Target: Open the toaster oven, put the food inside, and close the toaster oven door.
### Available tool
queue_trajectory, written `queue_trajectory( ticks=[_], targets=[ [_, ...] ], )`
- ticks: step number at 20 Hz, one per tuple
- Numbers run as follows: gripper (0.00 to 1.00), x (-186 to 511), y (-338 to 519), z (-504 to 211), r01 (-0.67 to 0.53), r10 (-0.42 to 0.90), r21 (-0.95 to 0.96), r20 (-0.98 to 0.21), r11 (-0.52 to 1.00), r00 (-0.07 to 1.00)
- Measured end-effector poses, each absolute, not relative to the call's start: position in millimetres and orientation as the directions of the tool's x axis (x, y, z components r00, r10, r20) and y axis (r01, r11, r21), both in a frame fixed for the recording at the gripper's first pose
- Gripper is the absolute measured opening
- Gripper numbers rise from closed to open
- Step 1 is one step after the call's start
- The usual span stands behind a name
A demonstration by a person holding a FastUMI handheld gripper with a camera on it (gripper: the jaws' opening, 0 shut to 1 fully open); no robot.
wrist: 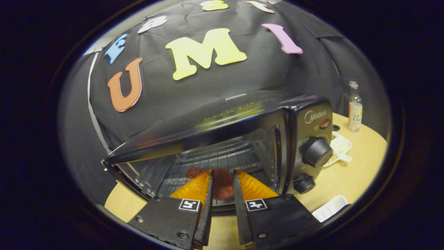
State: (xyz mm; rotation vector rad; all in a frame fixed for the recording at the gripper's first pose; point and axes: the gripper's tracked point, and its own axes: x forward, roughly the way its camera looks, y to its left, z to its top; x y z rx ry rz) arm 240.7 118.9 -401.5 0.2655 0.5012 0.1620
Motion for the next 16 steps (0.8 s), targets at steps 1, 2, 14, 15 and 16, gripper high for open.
queue_trajectory(
  ticks=[1,2,14,15,16],
  targets=[
    [0.40,237.3,114.4,-396.7,-0.085,0.204,0.271,-0.448,0.959,0.870],
    [0.42,233.6,111.4,-390.3,-0.085,0.196,0.254,-0.448,0.963,0.873],
    [0.78,110.6,123.7,-319.5,-0.231,0.233,0.051,-0.364,0.972,0.902],
    [0.87,96.1,129.7,-317.2,-0.252,0.244,0.024,-0.354,0.967,0.903],
    [0.90,84.8,133.0,-315.9,-0.263,0.247,0.001,-0.346,0.965,0.905]
  ],
)
